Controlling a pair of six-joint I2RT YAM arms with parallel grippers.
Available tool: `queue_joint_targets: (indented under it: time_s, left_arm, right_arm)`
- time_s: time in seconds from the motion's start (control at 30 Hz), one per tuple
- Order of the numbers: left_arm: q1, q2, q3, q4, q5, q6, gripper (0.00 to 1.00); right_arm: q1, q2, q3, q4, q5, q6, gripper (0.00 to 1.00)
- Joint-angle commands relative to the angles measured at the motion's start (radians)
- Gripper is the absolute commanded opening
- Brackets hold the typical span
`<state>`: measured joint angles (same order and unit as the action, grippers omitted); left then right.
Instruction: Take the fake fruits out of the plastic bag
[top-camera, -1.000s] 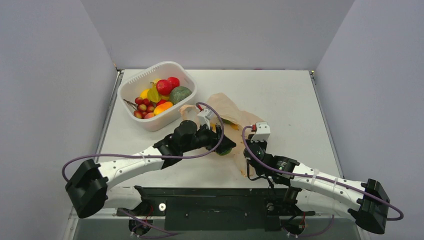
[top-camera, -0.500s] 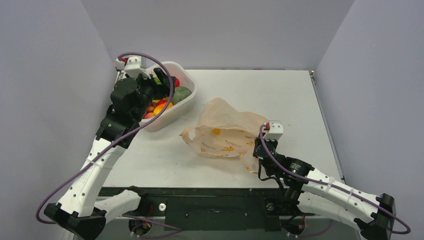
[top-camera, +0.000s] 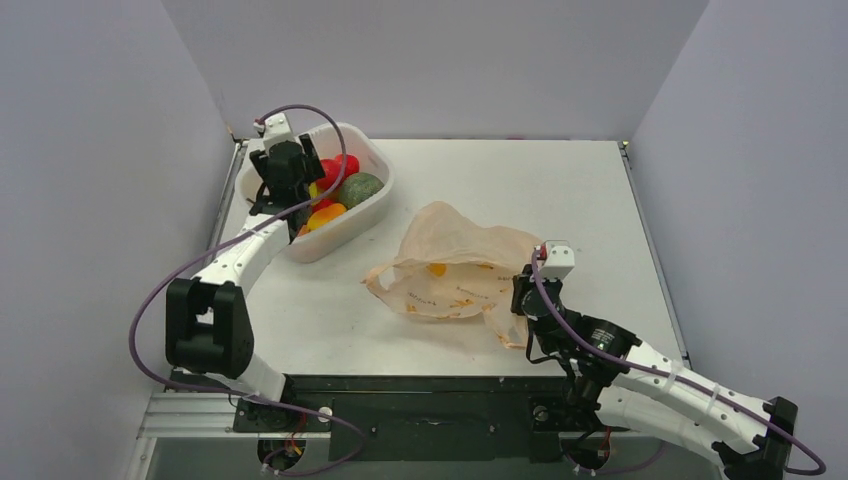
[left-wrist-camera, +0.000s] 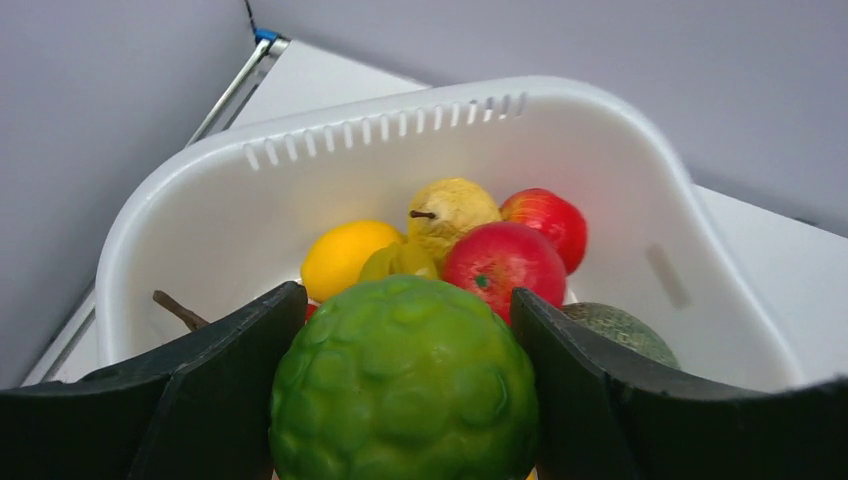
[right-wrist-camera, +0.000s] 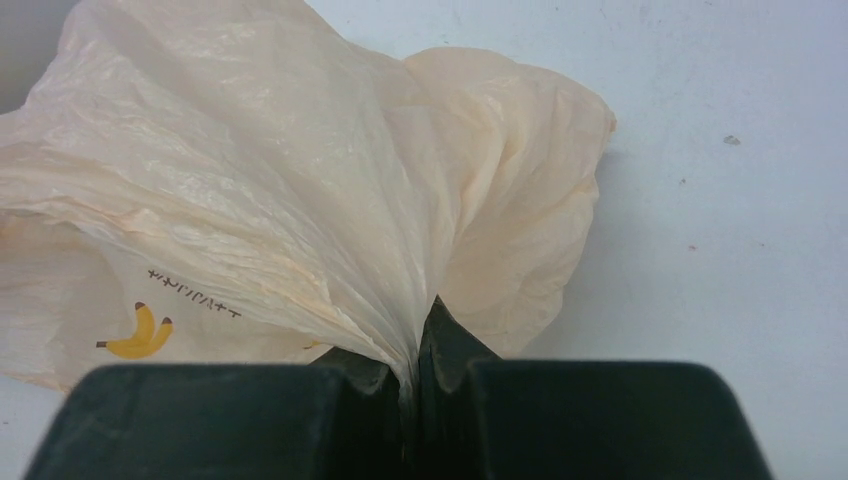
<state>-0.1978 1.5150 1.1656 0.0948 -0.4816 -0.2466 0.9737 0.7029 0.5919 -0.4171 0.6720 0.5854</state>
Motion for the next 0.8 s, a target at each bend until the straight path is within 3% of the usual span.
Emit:
queue_joint_targets:
  time_s: [0.0, 0.1, 0.23, 0.3, 0.5, 0.6, 0.67, 0.77]
  left_arm:
    - [0.077, 0.065, -0.013, 0.152, 0.021, -0.089, 0.2]
    - [0.106, 0.118, -0.012, 0.128, 0.05, -0.137, 0.4]
    - [0.177, 0.156, 0.043, -0.053, 0.16, -0.224, 0.77]
    - [0.19, 0.14, 0.083, -0.164, 0.227, -0.246, 0.82]
    - [0.274, -0.03, 0.086, -0.341, 0.384, -0.26, 0.86]
    - [0.293, -0.166, 0.02, -0.386, 0.644, -0.225, 0.82]
    - [0.264, -0.294, -0.061, -0.39, 0.805, -0.238, 0.8]
    - [0.124, -0.531, -0.187, -0.34, 0.947, -0.287, 0.76]
  right_arm:
    - [-0.007, -0.034, 0.039, 0.014, 0.007, -0.024, 0.0]
    - [-0.008, -0.041, 0.038, 0.013, 0.001, -0.026, 0.0]
    - [-0.007, -0.037, 0.04, 0.017, -0.013, -0.025, 0.0]
    - [-0.007, -0.029, 0.042, 0.021, -0.027, -0.027, 0.0]
    - [-0.008, 0.025, 0.073, 0.043, -0.108, -0.052, 0.0]
    - [-0.007, 0.041, 0.08, 0.09, -0.198, -0.091, 0.0]
    - [-0.008, 0.052, 0.077, 0.122, -0.274, -0.118, 0.0]
    - [-0.011, 0.061, 0.053, 0.186, -0.407, -0.136, 0.0]
